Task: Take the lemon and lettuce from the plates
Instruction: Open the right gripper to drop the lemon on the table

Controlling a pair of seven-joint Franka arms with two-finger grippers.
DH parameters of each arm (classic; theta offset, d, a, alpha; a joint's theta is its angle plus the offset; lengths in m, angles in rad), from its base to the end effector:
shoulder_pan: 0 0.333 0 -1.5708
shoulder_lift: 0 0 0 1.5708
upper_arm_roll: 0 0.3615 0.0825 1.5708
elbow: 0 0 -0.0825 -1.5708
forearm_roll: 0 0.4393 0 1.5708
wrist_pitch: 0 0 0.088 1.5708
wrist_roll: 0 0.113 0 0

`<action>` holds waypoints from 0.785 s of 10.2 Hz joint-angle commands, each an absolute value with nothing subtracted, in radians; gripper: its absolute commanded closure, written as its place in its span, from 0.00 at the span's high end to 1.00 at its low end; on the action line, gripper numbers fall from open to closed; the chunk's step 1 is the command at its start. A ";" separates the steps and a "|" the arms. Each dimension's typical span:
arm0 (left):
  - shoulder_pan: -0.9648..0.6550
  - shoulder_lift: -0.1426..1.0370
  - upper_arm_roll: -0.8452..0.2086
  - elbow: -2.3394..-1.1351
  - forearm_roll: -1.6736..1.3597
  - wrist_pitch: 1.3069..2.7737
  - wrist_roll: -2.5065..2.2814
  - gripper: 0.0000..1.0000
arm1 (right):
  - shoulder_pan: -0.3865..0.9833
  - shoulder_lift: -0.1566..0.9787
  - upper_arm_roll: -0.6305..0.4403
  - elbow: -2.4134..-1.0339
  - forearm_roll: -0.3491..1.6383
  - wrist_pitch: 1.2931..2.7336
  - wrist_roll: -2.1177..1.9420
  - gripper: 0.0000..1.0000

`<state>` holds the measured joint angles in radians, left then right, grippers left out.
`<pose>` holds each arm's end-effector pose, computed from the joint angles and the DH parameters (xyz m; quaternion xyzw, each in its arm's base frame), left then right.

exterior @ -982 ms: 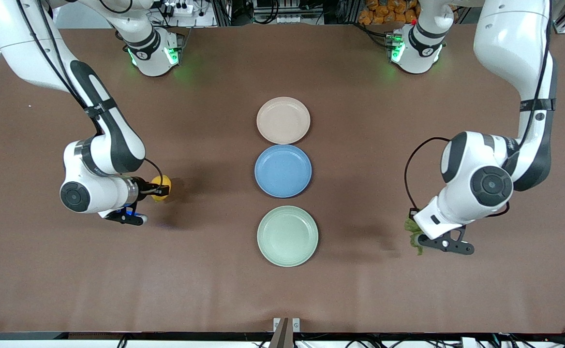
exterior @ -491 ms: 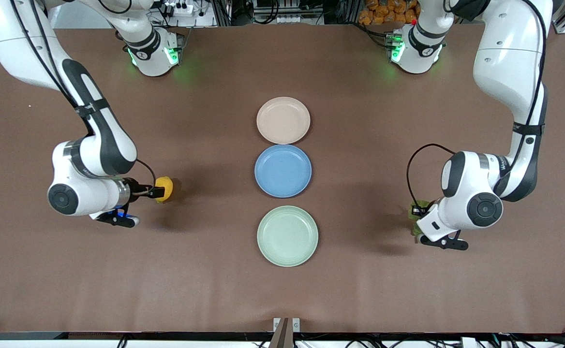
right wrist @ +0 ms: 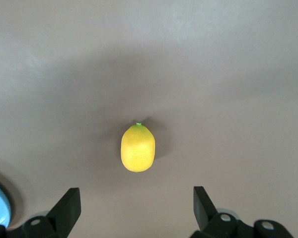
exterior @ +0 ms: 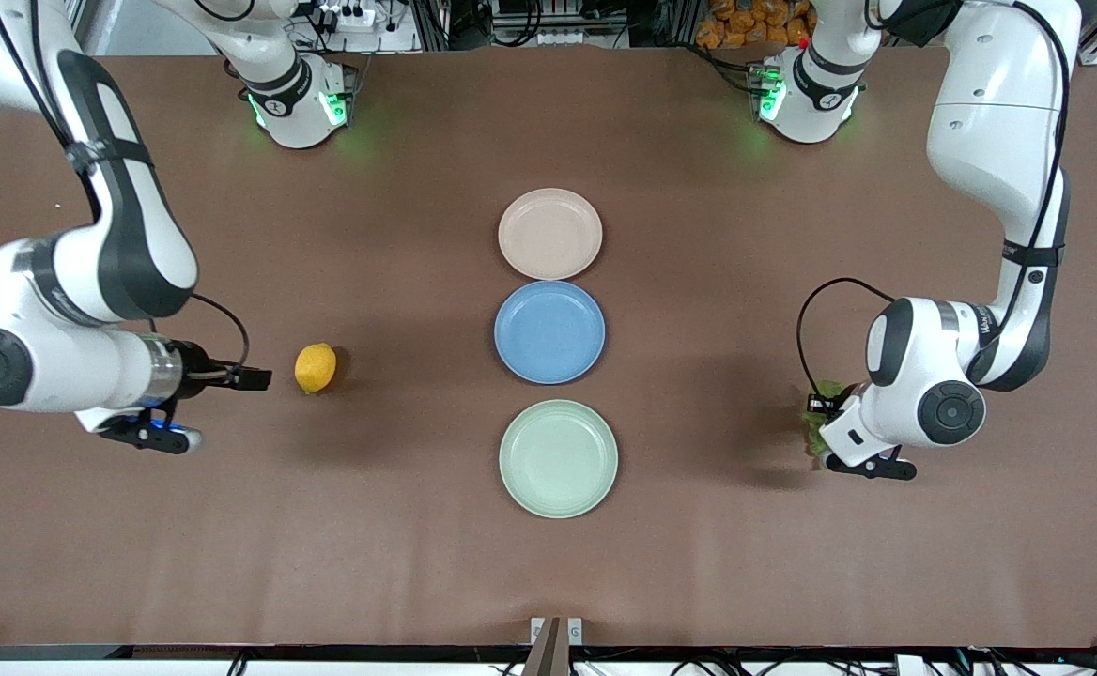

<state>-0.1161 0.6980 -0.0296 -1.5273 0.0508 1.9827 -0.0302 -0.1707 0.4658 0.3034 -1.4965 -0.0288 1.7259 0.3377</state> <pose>0.7456 -0.1027 0.2243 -0.9903 0.0679 0.1192 0.0226 0.7289 0.0614 0.4096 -0.9871 0.1057 0.1172 0.0281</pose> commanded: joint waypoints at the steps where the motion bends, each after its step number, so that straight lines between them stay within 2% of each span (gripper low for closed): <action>1: -0.124 0.654 -0.038 -1.543 0.014 1.950 -0.043 0.54 | -0.190 0.388 0.313 -1.494 -0.051 1.672 0.322 1.00; 2: -0.124 0.638 -0.055 -1.539 0.014 1.950 -0.049 0.61 | -0.195 0.356 0.313 -1.493 -0.055 1.657 0.325 1.00; 3: -0.126 0.632 -0.057 -1.525 0.015 1.950 -0.052 0.74 | -0.198 0.318 0.311 -1.494 -0.061 1.643 0.325 1.00; 4: -0.124 0.624 -0.058 -1.497 0.023 1.950 -0.032 1.00 | -0.205 0.286 0.313 -1.493 -0.063 1.614 0.322 1.00; 8: -0.124 0.542 -0.069 -1.462 0.029 1.950 -0.034 1.00 | -0.186 0.155 0.298 -1.489 -0.055 1.591 0.319 1.00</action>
